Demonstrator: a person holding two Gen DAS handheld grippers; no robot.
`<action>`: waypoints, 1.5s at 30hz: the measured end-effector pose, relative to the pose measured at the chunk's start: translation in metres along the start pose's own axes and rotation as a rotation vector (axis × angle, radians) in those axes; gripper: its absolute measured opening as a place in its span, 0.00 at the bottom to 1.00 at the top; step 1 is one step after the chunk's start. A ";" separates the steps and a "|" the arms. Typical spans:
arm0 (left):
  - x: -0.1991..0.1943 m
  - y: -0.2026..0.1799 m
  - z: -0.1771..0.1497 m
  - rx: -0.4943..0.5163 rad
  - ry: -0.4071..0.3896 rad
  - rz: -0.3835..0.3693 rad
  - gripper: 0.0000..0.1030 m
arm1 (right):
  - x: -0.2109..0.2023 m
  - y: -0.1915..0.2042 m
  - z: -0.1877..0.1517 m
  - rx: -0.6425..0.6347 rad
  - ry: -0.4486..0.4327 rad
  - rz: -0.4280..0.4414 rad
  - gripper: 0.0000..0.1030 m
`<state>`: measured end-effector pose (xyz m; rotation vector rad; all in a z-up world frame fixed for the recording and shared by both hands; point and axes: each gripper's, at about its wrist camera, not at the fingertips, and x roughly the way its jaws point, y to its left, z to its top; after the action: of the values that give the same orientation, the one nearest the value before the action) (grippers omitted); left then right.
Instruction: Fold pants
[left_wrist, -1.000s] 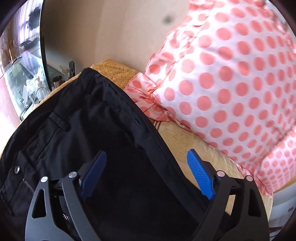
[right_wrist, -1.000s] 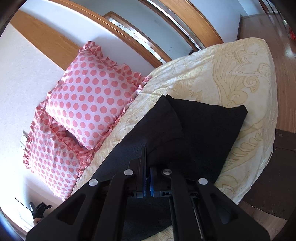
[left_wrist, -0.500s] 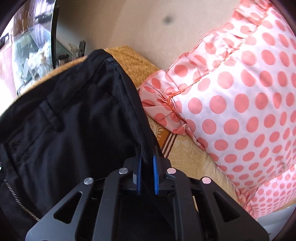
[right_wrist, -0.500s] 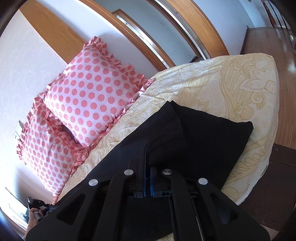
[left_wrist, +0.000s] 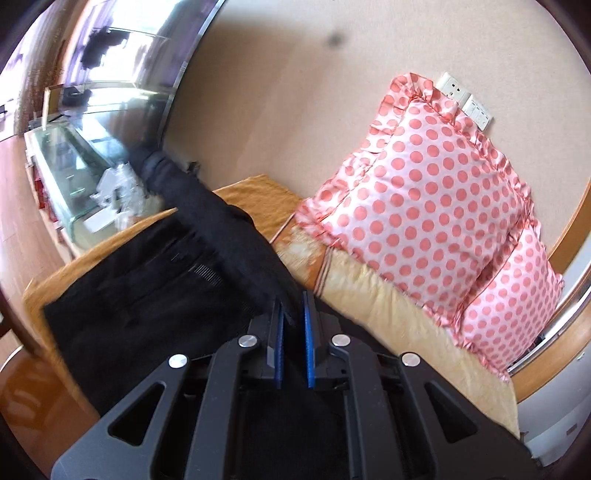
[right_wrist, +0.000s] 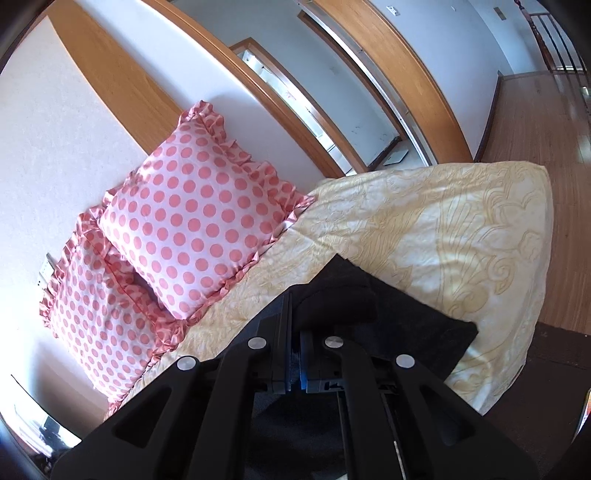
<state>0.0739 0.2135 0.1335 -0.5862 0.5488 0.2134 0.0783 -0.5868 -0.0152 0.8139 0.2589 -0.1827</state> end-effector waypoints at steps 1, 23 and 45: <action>-0.005 0.010 -0.012 -0.010 0.002 0.012 0.09 | 0.000 -0.003 -0.001 0.004 0.005 -0.005 0.03; -0.007 0.121 -0.063 -0.251 0.017 0.147 0.54 | 0.009 -0.025 -0.014 0.062 0.075 -0.075 0.03; -0.023 0.121 -0.067 -0.179 -0.034 0.247 0.20 | 0.010 -0.040 -0.023 0.069 0.119 -0.099 0.02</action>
<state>-0.0158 0.2727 0.0431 -0.6871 0.5719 0.5090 0.0743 -0.5971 -0.0610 0.8827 0.4066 -0.2375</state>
